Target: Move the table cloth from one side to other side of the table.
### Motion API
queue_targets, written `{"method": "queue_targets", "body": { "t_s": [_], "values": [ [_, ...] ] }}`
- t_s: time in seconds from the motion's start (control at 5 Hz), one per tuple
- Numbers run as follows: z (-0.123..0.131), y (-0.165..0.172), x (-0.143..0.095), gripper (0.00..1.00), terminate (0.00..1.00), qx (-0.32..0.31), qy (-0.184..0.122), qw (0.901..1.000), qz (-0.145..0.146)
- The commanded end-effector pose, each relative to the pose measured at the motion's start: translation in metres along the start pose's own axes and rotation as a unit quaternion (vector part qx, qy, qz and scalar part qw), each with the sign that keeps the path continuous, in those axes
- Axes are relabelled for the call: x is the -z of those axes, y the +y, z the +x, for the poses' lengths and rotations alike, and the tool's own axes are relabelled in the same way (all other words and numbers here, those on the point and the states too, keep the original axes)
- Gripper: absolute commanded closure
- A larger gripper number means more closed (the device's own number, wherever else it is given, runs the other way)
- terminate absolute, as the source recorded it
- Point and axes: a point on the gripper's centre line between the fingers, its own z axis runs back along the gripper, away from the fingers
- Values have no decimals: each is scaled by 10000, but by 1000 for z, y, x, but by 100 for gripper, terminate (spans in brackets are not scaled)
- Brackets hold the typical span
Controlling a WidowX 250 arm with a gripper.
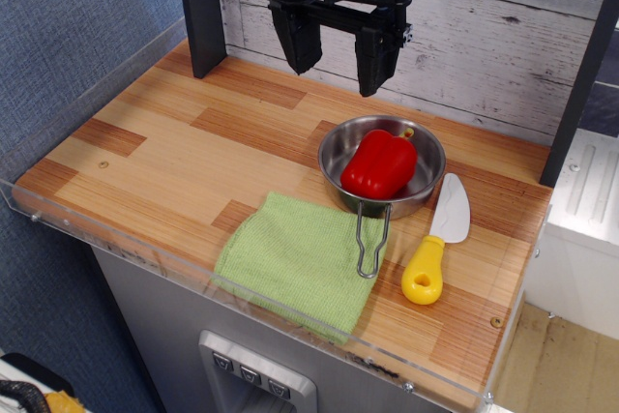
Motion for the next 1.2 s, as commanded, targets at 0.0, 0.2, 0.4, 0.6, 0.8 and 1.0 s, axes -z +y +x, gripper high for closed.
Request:
{"method": "queue_targets", "body": {
  "t_s": [0.0, 0.2, 0.4, 0.6, 0.8, 1.0],
  "values": [
    [0, 0, 0, 0, 0, 0, 0, 10000, 0],
    [-27, -15, 2, 0, 0, -86, 102, 9999, 49],
    [-54, -25, -4, 0, 0, -153, 23, 9999, 15],
    [-80, -34, -11, 0, 0, -183, -66, 9998, 86],
    [-98, -33, 3, 0, 0, -340, 62, 9993, 106],
    [-98, -29, 24, 0, 0, -399, 445, 9978, 300]
  ]
}}
